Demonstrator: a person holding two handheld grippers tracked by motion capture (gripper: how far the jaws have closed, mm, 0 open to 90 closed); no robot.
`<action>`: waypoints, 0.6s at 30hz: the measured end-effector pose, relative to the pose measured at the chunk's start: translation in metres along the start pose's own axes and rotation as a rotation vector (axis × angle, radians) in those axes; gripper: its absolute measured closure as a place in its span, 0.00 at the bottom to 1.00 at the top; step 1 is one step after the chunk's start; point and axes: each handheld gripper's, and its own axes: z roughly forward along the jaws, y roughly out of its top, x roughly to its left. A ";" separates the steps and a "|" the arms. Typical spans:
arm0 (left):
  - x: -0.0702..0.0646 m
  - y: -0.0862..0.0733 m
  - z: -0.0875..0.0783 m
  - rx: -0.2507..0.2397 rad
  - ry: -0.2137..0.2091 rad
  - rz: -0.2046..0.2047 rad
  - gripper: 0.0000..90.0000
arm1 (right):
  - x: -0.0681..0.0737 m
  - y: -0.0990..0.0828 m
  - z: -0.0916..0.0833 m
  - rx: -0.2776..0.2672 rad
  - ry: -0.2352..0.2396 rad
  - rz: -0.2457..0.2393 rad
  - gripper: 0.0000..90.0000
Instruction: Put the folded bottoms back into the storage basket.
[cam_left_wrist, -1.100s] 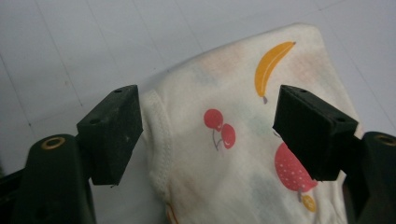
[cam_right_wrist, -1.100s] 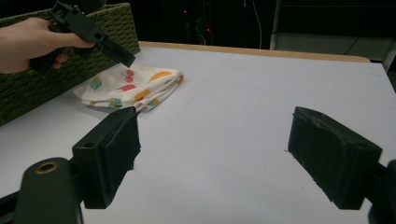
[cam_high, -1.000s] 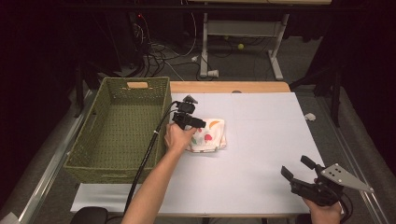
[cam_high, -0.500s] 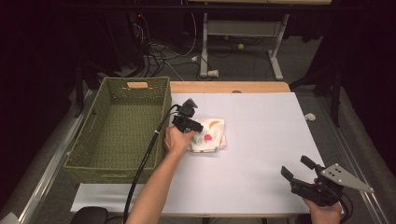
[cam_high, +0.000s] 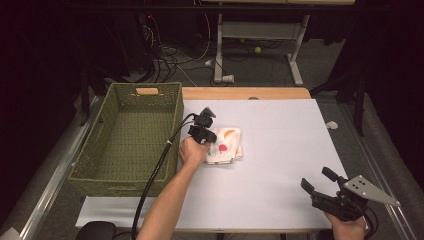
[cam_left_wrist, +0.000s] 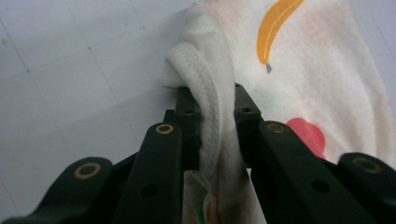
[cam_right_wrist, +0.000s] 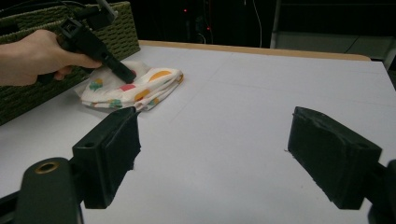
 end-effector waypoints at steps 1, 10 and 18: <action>-0.001 0.000 -0.003 -0.010 -0.002 0.008 0.84 | 0.000 0.000 0.000 0.001 0.000 0.002 0.19; -0.022 0.003 -0.040 -0.103 -0.019 0.112 0.85 | 0.001 0.000 -0.002 0.000 -0.009 -0.001 0.20; -0.028 0.001 -0.068 -0.148 -0.029 0.184 0.85 | 0.001 -0.001 -0.004 -0.005 -0.018 0.003 0.20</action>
